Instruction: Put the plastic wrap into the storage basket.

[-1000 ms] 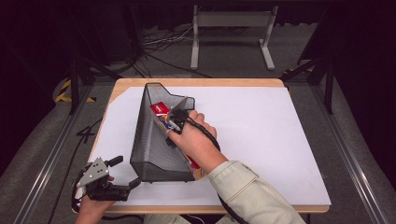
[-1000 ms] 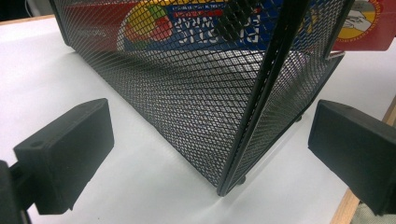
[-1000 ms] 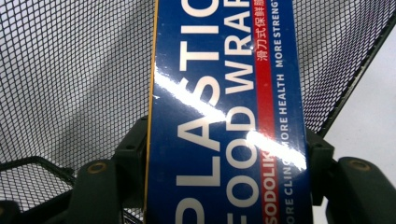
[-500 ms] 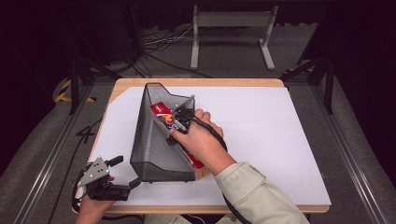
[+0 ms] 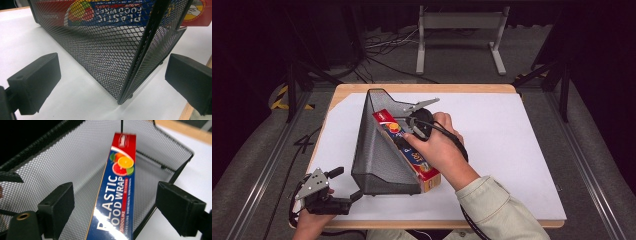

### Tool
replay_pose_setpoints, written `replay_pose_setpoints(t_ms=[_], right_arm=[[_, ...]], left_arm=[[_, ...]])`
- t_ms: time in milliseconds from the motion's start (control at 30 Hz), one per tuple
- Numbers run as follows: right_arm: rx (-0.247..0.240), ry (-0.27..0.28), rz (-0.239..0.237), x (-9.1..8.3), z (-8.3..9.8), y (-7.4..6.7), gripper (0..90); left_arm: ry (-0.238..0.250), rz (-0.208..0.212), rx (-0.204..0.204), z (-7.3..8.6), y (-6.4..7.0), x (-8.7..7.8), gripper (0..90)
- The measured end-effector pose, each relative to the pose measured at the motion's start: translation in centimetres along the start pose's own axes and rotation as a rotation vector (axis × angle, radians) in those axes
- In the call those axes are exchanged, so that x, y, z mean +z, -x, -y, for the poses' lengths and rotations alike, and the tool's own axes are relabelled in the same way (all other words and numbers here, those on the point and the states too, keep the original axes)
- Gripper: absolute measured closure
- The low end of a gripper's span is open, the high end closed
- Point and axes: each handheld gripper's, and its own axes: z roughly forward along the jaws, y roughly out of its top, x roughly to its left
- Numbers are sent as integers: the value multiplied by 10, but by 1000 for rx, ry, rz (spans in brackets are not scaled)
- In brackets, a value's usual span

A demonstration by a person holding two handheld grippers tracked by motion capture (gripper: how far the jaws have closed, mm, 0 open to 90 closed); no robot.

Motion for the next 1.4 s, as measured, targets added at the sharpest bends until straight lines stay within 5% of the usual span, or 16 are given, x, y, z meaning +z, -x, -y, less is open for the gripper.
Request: replay_pose_setpoints(t_ms=[200, 567, 900, 1400], right_arm=[[-75, 104, -20, -15, 1, 3, 133], [-128, 138, -30, -38, 11, 20, 66], [-97, 161, -74, -71, 33, 54, 64], [-70, 181, -22, -127, 68, 108, 50]], left_arm=[[-7, 4, 0, -1, 0, 1, 9], [-6, -1, 2, -1, 0, 1, 9], [-6, -2, 1, -1, 0, 2, 9], [-2, -6, -2, -1, 0, 2, 9]])
